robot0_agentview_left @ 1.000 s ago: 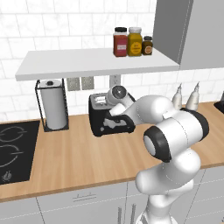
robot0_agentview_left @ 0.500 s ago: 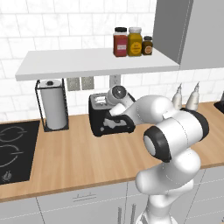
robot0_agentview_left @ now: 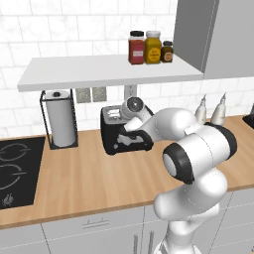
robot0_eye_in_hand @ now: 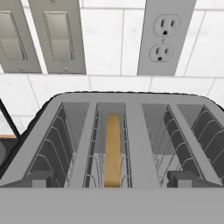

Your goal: Start the toaster. Once the lever pops up, take the bread to the plate on the dining counter.

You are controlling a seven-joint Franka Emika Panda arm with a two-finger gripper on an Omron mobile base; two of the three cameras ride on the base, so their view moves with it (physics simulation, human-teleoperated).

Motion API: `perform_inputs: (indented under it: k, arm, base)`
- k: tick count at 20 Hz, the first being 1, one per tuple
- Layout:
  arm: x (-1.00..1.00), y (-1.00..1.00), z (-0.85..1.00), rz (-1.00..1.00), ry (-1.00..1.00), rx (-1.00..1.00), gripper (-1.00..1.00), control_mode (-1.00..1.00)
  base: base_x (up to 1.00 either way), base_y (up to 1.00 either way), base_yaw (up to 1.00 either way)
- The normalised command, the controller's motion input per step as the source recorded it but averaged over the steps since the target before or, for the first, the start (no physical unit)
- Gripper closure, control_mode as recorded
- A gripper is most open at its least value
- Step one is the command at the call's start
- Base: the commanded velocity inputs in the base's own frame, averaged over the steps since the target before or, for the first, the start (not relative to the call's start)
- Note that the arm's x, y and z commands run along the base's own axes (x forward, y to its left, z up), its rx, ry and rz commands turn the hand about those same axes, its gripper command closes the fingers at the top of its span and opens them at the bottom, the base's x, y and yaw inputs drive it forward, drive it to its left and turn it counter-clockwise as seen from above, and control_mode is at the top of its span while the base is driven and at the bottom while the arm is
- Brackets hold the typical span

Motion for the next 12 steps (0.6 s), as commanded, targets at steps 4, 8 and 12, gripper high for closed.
perform_inputs:
  k: [4,8,12]
  arm:
    - [0.00,0.00,0.00,0.00,0.00,0.00,-1.00,-1.00]
    - [0.00,0.00,0.00,0.00,0.00,0.00,-1.00,-1.00]
    - [0.00,0.00,0.00,0.00,0.00,0.00,-1.00,-1.00]
  base:
    - [0.00,0.00,0.00]
    - [0.00,0.00,0.00]
    - [0.00,0.00,0.00]
